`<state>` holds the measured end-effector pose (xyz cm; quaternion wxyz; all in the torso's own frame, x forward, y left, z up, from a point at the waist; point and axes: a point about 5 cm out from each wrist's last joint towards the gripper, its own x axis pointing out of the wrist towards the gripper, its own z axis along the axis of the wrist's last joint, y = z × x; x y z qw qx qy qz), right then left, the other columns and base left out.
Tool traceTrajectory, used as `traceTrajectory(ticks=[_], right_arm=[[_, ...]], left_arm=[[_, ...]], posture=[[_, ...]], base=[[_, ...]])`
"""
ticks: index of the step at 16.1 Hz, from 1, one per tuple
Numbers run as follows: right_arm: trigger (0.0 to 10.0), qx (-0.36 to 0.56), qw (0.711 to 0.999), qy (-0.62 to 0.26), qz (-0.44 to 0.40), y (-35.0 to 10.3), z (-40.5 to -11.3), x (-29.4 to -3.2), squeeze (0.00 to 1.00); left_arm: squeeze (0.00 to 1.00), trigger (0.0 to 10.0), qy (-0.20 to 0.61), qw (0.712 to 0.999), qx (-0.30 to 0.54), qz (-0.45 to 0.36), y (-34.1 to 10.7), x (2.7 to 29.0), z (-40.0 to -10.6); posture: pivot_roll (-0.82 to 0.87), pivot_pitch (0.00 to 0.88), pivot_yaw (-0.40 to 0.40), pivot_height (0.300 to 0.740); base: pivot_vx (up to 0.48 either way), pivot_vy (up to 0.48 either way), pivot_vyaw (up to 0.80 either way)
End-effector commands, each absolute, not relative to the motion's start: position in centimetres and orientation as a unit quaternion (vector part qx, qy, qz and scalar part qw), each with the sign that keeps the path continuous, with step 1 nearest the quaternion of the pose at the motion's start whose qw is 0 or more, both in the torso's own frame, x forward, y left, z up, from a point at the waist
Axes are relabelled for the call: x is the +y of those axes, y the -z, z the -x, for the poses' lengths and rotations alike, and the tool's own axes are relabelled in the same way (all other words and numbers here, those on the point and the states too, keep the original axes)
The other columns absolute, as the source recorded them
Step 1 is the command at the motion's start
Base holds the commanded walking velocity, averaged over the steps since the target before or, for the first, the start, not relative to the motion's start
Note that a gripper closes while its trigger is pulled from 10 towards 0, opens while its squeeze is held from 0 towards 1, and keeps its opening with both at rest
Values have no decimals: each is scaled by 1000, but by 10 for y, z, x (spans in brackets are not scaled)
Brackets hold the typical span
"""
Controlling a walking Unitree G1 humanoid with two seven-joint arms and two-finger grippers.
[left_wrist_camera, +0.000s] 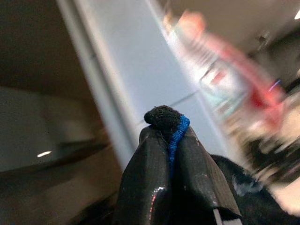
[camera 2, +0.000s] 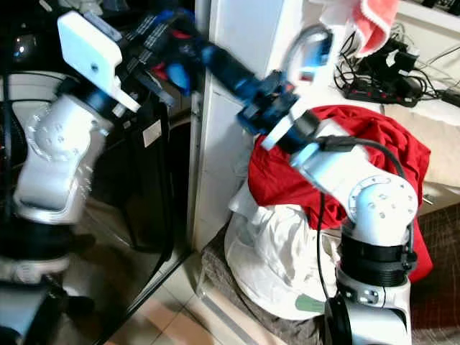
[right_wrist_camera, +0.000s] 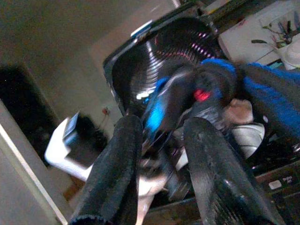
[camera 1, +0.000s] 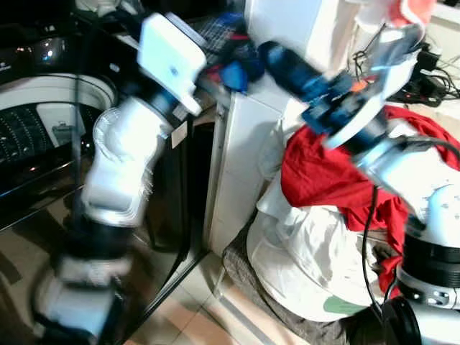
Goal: Clothes washing
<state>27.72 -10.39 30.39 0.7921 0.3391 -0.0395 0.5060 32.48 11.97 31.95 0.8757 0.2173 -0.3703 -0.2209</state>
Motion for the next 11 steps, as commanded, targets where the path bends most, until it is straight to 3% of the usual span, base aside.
traceTrajectory(ticks=[1, 2, 3, 4, 5, 6, 7, 8, 11], right_arm=[[10000, -38, 810, -518, -272, -307, -272, -98, 0], [10000, -22, 822, -524, -225, -301, -271, -89, 0], [10000, -5, 835, -520, -179, -296, -276, -75, 0], [10000, 5, 851, -507, -134, -292, -281, -67, 0], [10000, 8, 862, -498, -96, -289, -285, -60, 0], [10000, 5, 865, -495, -82, -288, -287, -54, 0], [10000, 3, 866, -494, -81, -288, -287, -50, 0], [10000, 3, 866, -495, -78, -287, -286, -48, 0], [10000, 3, 864, -499, -66, -284, -285, -45, 0]], left_arm=[[0, 0, 148, 879, -366, -266, -334, 143, -341], [0, 0, 95, 877, -339, -326, -343, 167, -359], [0, 0, 44, 873, -237, -424, -347, 198, -388], [0, 0, 28, 873, -119, -472, -333, 218, -403], [0, 10000, 19, 871, -44, -488, -314, 230, -410], [0, 10000, 18, 876, -3, -482, -298, 237, -412], [0, 10000, -9, 859, 21, -511, -287, 245, -412], [1000, 10000, -18, 854, 48, -518, -279, 253, -411], [1000, 10000, -8, 853, 84, -516, -269, 256, -411]], posture=[[-15, 0, -90, 740], [1, 0, -100, 740], [12, 0, -105, 740], [22, 0, -104, 740], [21, 0, -98, 740], [14, 0, -92, 740], [14, 0, -92, 740], [5, 0, -89, 740], [-2, 0, -90, 740]], base=[[0, 0, 0], [0, 0, 0], [0, 0, 0], [0, 0, 0], [0, 0, 0], [0, 0, 0], [0, 0, 0], [0, 0, 0], [0, 0, 0]])
